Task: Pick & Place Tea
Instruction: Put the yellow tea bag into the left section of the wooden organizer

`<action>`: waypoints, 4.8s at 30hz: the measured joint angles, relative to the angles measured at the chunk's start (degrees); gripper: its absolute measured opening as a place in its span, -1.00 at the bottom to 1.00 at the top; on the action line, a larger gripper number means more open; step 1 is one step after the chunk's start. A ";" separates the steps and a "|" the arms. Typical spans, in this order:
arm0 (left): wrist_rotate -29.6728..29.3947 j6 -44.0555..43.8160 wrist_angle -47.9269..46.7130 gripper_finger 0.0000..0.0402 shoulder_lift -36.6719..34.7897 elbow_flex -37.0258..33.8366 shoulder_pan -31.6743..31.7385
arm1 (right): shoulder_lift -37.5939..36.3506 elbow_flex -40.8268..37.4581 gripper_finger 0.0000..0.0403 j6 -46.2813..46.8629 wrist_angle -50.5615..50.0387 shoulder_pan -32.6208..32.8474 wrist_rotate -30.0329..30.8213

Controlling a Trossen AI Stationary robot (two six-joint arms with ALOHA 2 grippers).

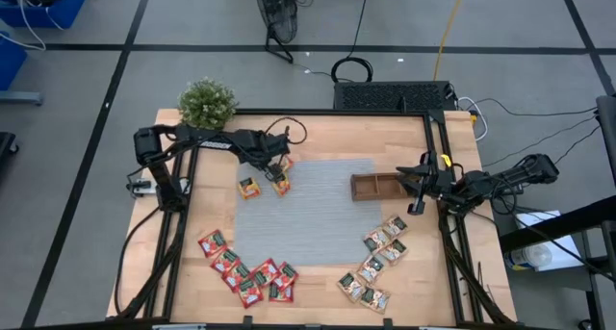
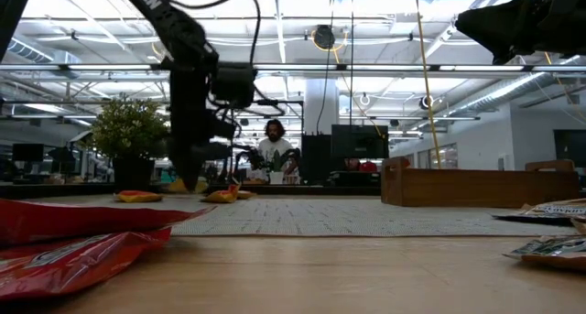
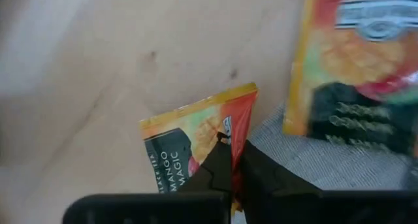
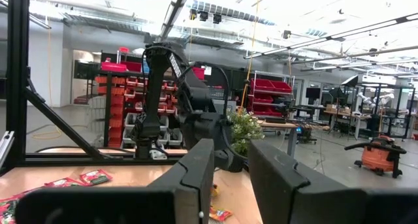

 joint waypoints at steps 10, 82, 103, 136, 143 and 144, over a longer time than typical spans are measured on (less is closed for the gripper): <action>-11.96 24.76 3.75 -0.94 -0.12 15.59 -17.58 | 0.02 -0.02 -0.59 0.00 0.00 0.00 0.00; -7.89 44.39 47.38 -0.96 -22.47 -13.20 -22.38 | 1.28 -0.01 -0.59 6.20 1.35 -0.87 0.06; -33.85 101.10 66.67 -0.94 1.25 -1.41 -29.73 | 60.45 25.22 -0.59 22.63 13.45 -24.25 -9.27; -36.61 98.65 61.96 -0.92 2.71 0.96 -30.43 | 76.35 35.63 -0.18 39.04 24.76 -31.74 -39.22; -36.28 97.03 62.01 -0.94 2.69 0.96 -30.51 | 76.33 35.63 -0.90 34.71 23.63 -31.47 -44.92; -36.17 96.83 62.02 -0.96 2.69 0.96 -30.54 | 76.32 35.63 -0.94 33.55 23.51 -31.18 -44.87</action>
